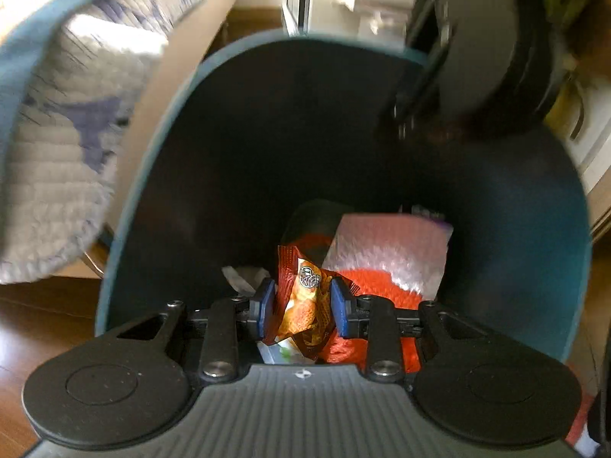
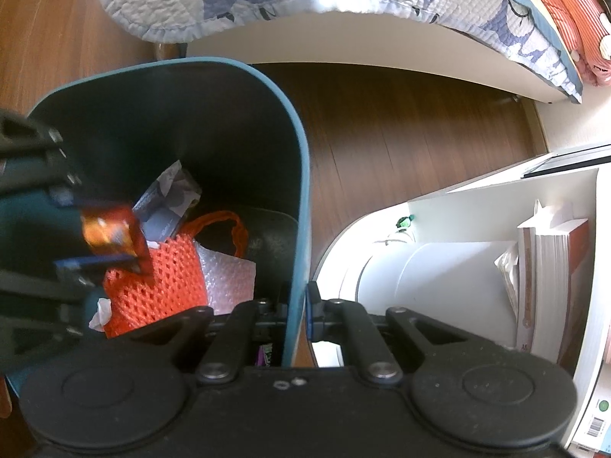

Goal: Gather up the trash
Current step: 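Carry the red snack packet into the teal bin and release it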

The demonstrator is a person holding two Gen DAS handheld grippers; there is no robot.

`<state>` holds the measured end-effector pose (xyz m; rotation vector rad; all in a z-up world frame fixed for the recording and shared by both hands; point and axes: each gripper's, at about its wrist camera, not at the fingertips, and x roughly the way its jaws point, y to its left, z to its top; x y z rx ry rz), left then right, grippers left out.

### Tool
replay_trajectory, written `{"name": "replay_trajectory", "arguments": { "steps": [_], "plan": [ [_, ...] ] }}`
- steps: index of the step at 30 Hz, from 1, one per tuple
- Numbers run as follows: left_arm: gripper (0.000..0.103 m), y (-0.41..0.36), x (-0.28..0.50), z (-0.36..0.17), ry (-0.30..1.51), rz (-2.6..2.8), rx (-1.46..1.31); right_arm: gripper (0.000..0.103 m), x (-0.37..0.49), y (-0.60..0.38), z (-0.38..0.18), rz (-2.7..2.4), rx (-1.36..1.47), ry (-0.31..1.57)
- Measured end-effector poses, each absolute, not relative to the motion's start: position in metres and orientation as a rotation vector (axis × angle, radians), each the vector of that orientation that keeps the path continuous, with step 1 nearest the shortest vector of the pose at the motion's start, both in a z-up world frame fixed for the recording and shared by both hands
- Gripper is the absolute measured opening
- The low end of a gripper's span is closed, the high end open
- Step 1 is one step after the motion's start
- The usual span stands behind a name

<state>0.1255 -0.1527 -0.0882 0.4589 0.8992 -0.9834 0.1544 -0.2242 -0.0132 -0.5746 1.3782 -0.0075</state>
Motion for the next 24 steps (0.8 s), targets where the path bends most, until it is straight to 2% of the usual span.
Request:
{"name": "replay_trajectory", "arguments": {
  "steps": [15, 17, 18, 19, 24],
  "plan": [
    [0.032, -0.179, 0.114, -0.118, 0.927, -0.973, 0.584, 0.005, 0.155, -0.223, -0.011, -0.003, -0.564, 1.372],
    [0.045, -0.176, 0.116, -0.118, 0.923, -0.974, 0.569, 0.005, 0.155, -0.223, -0.011, -0.003, -0.562, 1.371],
    [0.063, -0.174, 0.117, -0.117, 0.919, -0.98, 0.551, 0.005, 0.155, -0.223, -0.011, -0.004, -0.563, 1.371],
    [0.074, -0.171, 0.116, -0.113, 0.912, -0.986, 0.532, 0.005, 0.154, -0.223, -0.012, -0.003, -0.564, 1.371],
    [0.075, -0.158, 0.108, -0.095, 0.841, -1.016, 0.513, 0.005, 0.154, -0.224, -0.014, 0.002, -0.565, 1.381]
  ]
}}
